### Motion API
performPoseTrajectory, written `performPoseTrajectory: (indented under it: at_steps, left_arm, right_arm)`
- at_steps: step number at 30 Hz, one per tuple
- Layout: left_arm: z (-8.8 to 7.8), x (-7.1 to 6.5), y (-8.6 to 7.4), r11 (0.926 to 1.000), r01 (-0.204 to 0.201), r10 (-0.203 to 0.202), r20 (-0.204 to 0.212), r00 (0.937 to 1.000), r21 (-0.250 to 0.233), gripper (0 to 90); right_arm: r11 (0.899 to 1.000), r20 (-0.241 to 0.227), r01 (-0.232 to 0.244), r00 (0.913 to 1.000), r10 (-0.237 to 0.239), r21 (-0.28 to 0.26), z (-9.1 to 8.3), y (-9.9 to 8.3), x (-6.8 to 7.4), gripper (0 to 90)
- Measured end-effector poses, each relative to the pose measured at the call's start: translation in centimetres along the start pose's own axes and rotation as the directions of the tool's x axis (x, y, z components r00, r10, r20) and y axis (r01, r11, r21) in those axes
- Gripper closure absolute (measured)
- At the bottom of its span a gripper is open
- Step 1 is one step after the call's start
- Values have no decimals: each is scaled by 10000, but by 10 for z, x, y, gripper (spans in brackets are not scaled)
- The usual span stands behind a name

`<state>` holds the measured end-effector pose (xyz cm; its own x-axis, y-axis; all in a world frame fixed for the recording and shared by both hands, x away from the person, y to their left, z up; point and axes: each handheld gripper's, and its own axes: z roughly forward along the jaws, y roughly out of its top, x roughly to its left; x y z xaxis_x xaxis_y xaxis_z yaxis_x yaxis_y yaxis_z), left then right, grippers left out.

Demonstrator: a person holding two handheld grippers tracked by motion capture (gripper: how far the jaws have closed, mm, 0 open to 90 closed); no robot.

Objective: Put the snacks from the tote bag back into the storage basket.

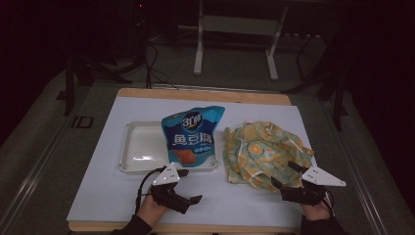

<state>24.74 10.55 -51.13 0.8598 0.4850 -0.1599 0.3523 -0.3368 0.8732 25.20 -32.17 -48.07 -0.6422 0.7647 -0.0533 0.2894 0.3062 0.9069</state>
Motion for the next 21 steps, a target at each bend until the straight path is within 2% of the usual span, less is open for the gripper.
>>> performPoseTrajectory:
  at_steps: [10, 16, 21]
  left_arm:
    - [0, 1, -2, 9999, 52, -51, 21, 10000, -121, 23]
    - [0, 2, -3, 9999, -84, 84, 4, 10000, -102, 23]
    - [-1, 1, -3, 9997, -203, 201, -178, 9996, -111, 23]
  right_arm:
    - [10000, -113, 12, 9999, -12, -63, 0, -1, 2, 143]
    - [9998, -51, -64, 10000, 63, -195, -1, -3, 0, 143]
    - [9997, -17, -110, 9999, 109, -226, -1, -3, -1, 143]
